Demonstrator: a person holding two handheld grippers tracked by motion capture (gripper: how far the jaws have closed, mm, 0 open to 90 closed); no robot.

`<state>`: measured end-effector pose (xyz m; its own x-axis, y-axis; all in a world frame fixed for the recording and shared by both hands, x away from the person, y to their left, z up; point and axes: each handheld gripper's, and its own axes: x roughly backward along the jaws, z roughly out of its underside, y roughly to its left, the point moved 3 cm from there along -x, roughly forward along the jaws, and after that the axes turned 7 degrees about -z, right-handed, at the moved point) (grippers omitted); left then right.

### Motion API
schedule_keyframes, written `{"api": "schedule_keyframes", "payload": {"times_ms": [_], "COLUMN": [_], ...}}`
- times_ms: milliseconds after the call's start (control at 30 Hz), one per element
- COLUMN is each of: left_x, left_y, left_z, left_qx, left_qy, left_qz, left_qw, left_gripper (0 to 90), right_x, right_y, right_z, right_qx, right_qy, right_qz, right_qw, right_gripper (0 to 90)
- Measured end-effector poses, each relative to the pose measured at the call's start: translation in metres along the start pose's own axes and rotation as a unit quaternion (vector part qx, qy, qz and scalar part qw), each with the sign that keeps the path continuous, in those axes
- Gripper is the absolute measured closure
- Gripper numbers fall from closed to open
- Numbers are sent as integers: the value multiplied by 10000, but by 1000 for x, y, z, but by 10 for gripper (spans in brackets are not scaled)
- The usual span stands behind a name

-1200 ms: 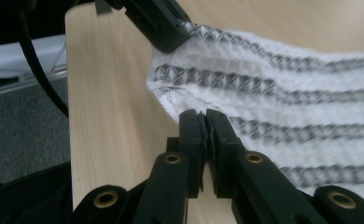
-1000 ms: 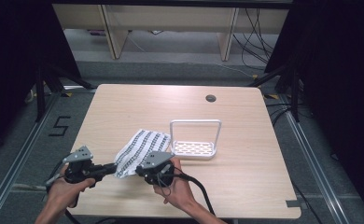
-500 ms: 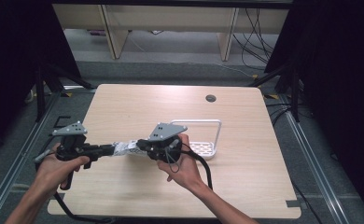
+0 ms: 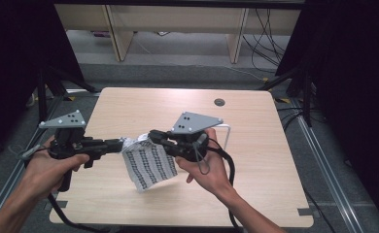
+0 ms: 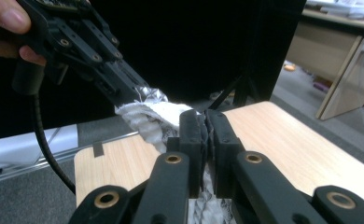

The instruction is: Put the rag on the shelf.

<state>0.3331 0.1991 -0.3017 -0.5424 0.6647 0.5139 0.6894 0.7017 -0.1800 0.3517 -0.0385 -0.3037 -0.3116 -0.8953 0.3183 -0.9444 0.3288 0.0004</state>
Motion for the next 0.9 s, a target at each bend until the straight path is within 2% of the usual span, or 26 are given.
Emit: {"api": "schedule_keyframes", "payload": {"times_ms": [67, 100, 133, 167, 200, 233, 267, 367, 467, 500, 600, 700, 833, 900], "left_x": [-6, -6, -10, -10, -17, -17, -23, -29, -40, -47, -56, -63, -72, -77], "left_y": [-12, -12, -18, -18, -25, -25, -30, -37, -45, -49, -54, -57, -62, -64], "left_z": [-7, -7, -12, -12, -20, -20, -27, -35, -45, -52, -60, -66, -76, -81], "left_qx": [-87, -87, -164, -164, -203, -203, -231, -309, -392, -445, -474, -454, -488, -499], "left_qy": [-6, -6, -1, -1, -27, -27, -35, 11, 38, 50, 64, 63, 63, 37], "left_qz": [157, 157, 243, 243, 289, 289, 345, 390, 380, 442, 451, 502, 574, 608], "left_qw": [9998, 9998, 9996, 9996, 9994, 9994, 9991, 9988, 9985, 9980, 9978, 9977, 9971, 9969], "left_gripper": [848, 847, 845, 845, 844, 844, 844, 845, 844, 844, 843, 843, 843, 843], "right_x": [17, 17, 28, 28, 40, 40, 52, 62, 78, 82, 92, 104, 114, 122], "right_y": [4, 4, 3, 3, 2, 2, -2, -7, -15, -17, -23, -26, -31, -37], "right_z": [-1, -1, 0, 0, 1, 1, 3, 4, 8, 9, 10, 11, 10, 9], "right_qx": [-26, -26, 42, 42, -22, -22, -60, -63, -85, -121, -105, -236, -166, -171], "right_qy": [-90, -90, -152, -152, -140, -140, -177, -229, -259, -252, -306, -266, -308, -327], "right_qz": [42, 42, 97, 97, 217, 217, 307, 370, 616, 644, 784, 893, 982, 1127], "right_qw": [9999, 9999, 9998, 9998, 9997, 9997, 9994, 9990, 9977, 9975, 9964, 9954, 9946, 9929], "right_gripper": [865, 865, 865, 865, 865, 865, 865, 865, 865, 865, 865, 865, 864, 865]}}
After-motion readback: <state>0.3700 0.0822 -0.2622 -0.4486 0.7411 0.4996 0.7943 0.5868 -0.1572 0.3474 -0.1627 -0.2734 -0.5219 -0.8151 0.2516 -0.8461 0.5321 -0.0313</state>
